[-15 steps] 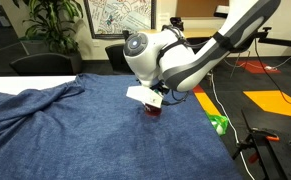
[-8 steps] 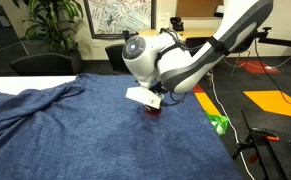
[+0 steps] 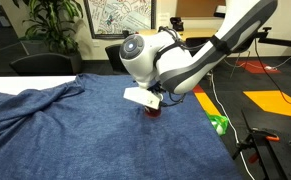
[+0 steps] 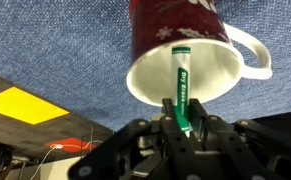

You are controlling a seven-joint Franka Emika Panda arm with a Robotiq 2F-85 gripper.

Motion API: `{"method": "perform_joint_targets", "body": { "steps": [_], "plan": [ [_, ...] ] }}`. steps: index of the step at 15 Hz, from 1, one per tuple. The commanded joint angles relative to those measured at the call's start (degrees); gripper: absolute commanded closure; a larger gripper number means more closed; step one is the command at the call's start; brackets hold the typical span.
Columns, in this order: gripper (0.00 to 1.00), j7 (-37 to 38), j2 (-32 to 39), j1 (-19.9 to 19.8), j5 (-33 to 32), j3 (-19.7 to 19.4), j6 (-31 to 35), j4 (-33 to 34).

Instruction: Pick the marker from the cup and put it on the table

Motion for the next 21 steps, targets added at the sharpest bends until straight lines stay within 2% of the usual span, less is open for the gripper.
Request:
{"method": "perform_joint_targets", "body": {
  "steps": [1, 5, 9, 15, 16, 17, 21],
  "plan": [
    [0.95, 1.28, -6.94, 3.78, -1.45, -1.27, -2.94, -4.96],
    [0.95, 2.21, -14.64, 6.00, -4.36, -0.30, -7.76, -9.17],
    [0.95, 6.59, -19.90, 5.21, -7.54, 0.93, -7.19, -11.11],
    [0.95, 9.48, -20.22, 1.79, -6.25, 1.08, -2.35, -9.39],
    [0.95, 8.20, -19.39, 2.53, -6.62, 1.52, -5.08, -8.83],
    [0.79, 8.16, -19.35, 2.21, -6.60, 1.45, -4.73, -8.83],
    [0.79, 8.13, -19.08, 2.21, -6.57, 1.77, -4.73, -8.85]
  ]
}}
